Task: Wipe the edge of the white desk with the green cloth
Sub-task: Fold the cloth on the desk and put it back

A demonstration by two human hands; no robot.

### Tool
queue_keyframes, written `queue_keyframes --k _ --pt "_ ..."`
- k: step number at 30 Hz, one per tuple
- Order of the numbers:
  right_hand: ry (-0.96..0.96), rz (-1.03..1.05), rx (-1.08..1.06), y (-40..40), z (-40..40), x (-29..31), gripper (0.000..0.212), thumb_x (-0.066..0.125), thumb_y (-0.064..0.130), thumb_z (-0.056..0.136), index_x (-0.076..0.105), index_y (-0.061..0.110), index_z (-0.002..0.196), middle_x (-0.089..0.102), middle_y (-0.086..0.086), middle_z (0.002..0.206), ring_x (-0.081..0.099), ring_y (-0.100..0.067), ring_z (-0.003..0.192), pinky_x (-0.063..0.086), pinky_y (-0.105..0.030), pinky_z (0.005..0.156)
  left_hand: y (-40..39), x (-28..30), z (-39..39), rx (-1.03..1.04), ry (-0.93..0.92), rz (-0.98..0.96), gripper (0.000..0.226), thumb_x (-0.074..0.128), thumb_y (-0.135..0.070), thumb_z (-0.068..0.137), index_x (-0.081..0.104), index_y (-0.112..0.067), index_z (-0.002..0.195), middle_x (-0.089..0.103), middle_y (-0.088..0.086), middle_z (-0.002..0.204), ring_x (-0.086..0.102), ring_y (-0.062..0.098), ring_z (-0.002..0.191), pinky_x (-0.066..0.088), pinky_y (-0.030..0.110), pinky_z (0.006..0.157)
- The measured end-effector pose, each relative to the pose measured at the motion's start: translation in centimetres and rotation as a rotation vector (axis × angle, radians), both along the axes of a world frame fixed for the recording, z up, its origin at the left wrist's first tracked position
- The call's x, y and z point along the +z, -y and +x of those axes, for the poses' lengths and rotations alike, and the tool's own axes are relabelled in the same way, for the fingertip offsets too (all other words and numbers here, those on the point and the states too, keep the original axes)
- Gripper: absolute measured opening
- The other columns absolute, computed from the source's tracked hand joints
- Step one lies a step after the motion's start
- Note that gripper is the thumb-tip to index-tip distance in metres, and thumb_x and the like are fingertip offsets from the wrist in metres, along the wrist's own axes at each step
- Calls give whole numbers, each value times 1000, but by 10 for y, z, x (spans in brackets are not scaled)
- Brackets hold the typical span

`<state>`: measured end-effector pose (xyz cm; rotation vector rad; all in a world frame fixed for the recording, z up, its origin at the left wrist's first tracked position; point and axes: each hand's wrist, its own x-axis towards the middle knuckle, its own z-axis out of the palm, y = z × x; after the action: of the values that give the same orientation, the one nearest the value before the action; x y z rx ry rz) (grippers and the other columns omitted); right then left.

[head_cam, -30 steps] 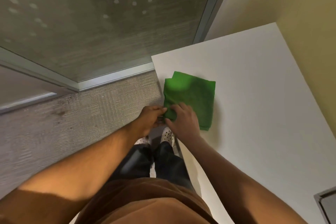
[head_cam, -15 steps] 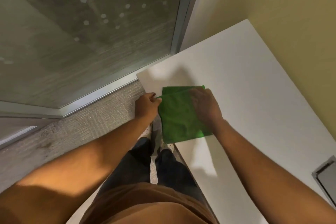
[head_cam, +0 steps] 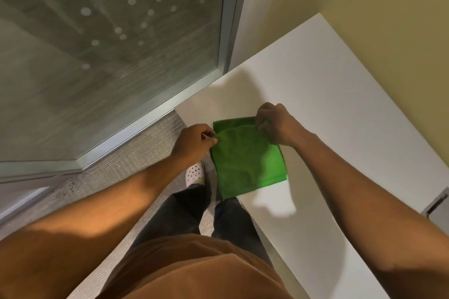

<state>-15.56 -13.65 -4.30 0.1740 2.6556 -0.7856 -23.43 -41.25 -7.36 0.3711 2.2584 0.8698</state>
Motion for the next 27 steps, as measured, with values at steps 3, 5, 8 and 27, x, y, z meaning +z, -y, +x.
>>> queue_keyframes --k 3,5,8,27 --pt "2 -75 10 -20 0 10 9 72 -2 89 70 6 93 64 -4 81 54 -13 60 40 -24 63 -14 10 -12 -69 -19 36 10 77 -27 95 72 -23 101 72 -9 91 65 1 81 44 16 64" --pt "56 -74 -47 -32 0 10 15 68 1 94 65 16 93 61 0 79 51 -3 54 36 -20 57 -28 12 -21 -78 -83 32 11 76 -24 95 74 -19 104 74 -4 92 69 12 82 48 20 65" --pt "147 -80 -210 -42 1 3 20 60 5 99 62 25 98 68 -3 102 63 -14 78 45 -31 71 -54 13 -32 -103 -188 -36 15 73 -18 96 75 -10 108 77 9 102 71 26 94 60 37 79" --pt "-35 -77 -518 -44 8 -23 9 71 14 94 71 11 102 55 -3 101 54 -19 92 42 -31 81 -97 7 -77 -799 -364 -156 27 59 -20 106 73 -6 125 68 15 113 64 34 107 51 45 93"
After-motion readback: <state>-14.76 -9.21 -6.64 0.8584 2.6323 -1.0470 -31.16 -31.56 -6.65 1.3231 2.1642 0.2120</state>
